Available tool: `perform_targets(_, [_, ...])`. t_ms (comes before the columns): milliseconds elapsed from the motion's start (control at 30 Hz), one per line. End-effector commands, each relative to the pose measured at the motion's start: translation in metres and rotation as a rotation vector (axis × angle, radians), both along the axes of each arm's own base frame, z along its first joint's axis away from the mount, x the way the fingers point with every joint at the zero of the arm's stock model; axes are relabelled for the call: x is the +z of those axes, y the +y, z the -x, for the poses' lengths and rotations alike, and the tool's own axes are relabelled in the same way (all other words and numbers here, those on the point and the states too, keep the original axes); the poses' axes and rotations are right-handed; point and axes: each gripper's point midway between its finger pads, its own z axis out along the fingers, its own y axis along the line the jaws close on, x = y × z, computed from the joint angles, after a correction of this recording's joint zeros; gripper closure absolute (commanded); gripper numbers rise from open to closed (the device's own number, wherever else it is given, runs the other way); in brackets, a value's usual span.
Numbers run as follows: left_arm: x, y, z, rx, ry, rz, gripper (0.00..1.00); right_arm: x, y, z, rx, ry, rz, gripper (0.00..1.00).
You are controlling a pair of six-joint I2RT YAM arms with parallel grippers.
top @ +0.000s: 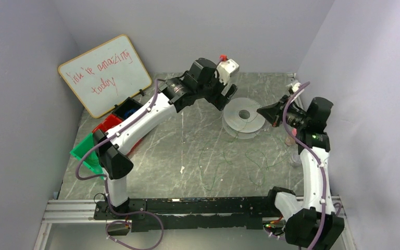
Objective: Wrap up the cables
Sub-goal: Pick up the cable at the center of the board, then pick up the cable reel from the center of the board.
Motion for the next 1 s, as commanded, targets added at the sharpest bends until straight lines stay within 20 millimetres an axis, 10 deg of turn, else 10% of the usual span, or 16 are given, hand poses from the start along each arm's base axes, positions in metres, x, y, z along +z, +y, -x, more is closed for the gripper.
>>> perform_targets(0, [-0.028, -0.003, -0.032, -0.024, -0.207, -0.115, 0.06, 0.039, -0.018, 0.008, -0.054, -0.117, 0.017, 1.00])
perform_targets(133, [-0.086, -0.013, -0.043, -0.153, -0.248, -0.216, 0.07, 0.048, -0.040, 0.011, -0.136, -0.142, 0.030, 1.00])
perform_targets(533, [-0.178, -0.020, -0.052, -0.534, -0.300, -0.364, 0.10, 0.051, -0.068, 0.016, -0.211, -0.115, -0.004, 1.00])
perform_targets(967, [-0.226, -0.060, -0.059, -0.536, -0.578, -0.500, 0.11, 0.043, -0.071, 0.011, -0.201, -0.072, -0.024, 1.00])
